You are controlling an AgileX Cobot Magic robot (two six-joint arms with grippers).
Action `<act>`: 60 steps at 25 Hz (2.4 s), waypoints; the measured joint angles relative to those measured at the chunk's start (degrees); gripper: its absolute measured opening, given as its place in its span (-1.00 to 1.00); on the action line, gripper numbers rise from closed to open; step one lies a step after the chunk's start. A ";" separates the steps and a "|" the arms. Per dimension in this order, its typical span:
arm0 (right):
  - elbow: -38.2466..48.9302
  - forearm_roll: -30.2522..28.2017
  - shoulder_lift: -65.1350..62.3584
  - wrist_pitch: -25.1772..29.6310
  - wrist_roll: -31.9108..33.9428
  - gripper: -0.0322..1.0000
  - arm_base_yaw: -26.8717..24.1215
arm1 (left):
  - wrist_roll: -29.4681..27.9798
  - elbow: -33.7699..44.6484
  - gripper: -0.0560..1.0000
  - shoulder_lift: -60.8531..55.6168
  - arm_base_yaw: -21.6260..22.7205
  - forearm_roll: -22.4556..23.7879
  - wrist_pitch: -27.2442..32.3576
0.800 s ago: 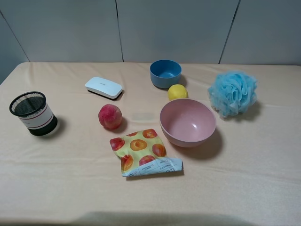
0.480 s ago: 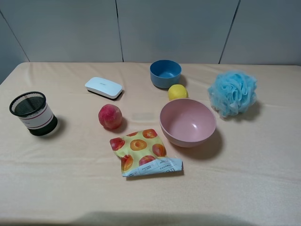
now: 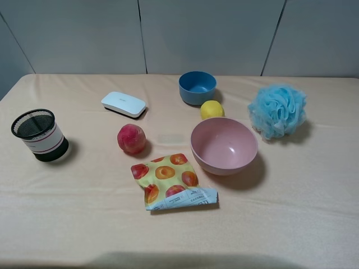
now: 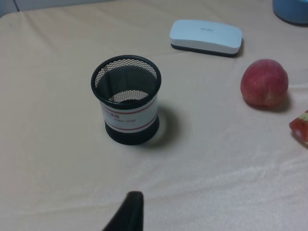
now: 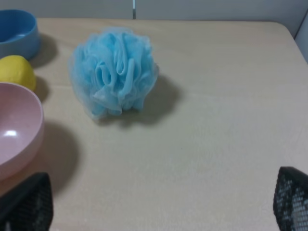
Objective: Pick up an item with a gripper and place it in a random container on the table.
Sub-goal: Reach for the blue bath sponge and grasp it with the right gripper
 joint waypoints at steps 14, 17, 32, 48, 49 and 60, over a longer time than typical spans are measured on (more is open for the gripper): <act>-15.67 0.04 27.68 -0.11 -0.16 0.41 0.00 | 0.00 0.00 0.99 0.00 0.00 0.00 0.00; -18.83 0.04 33.25 -0.11 -0.18 0.41 0.00 | 0.00 0.00 0.99 0.00 0.00 0.00 0.00; -36.72 1.35 62.63 3.51 -0.68 0.41 0.00 | 0.00 0.00 0.99 0.00 0.00 0.00 0.00; -55.16 1.97 86.56 9.26 -0.44 0.41 0.00 | 0.00 0.00 0.99 0.00 0.00 0.00 0.00; -56.10 1.97 88.16 9.56 -0.44 0.41 0.00 | 0.00 0.00 0.99 0.00 0.00 0.00 0.00; -64.36 1.94 103.09 10.52 -0.44 0.41 1.27 | 0.00 0.00 0.99 0.00 0.00 0.00 0.00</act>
